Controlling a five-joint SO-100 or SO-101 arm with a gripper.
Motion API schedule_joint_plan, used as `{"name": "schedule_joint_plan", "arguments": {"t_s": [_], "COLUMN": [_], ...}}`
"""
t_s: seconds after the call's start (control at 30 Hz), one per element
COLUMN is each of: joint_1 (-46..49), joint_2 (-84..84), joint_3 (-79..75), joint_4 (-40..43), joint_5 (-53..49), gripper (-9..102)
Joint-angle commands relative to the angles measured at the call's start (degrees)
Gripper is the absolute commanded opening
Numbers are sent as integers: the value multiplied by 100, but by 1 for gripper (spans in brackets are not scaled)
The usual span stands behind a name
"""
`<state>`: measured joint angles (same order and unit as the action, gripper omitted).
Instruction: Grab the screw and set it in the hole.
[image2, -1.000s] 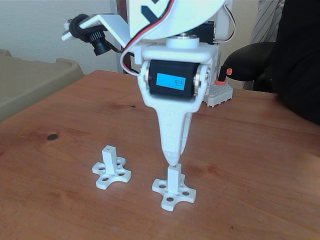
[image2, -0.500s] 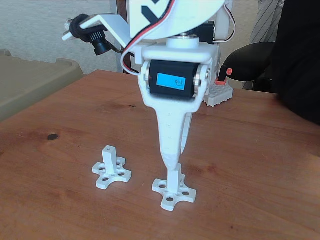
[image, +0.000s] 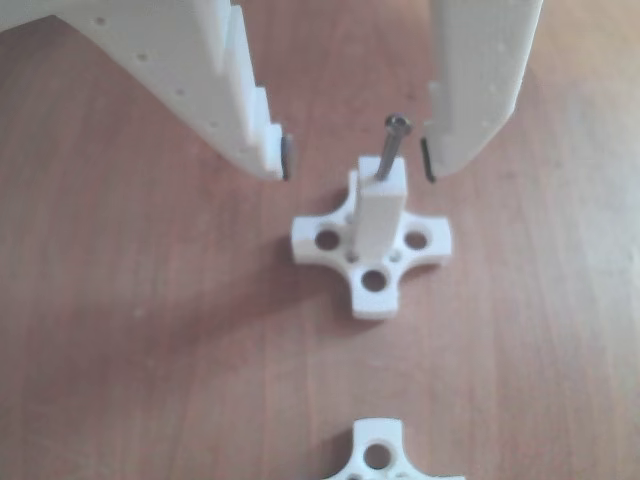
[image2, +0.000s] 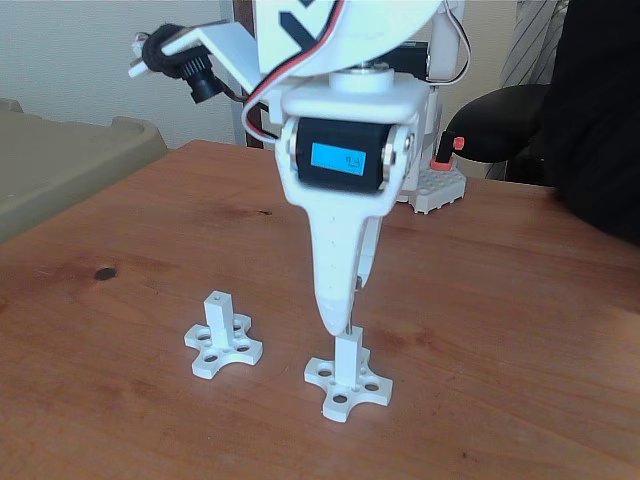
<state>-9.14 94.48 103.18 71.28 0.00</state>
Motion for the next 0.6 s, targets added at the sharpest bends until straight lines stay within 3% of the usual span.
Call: {"name": "schedule_joint_plan", "arguments": {"t_s": [0.0, 0.57], "joint_1": [53, 747], "joint_2": [589, 1573], "joint_3": [-439, -35], "joint_4": [26, -237], "joint_5": [-9, -360], "gripper": [19, 21]}}
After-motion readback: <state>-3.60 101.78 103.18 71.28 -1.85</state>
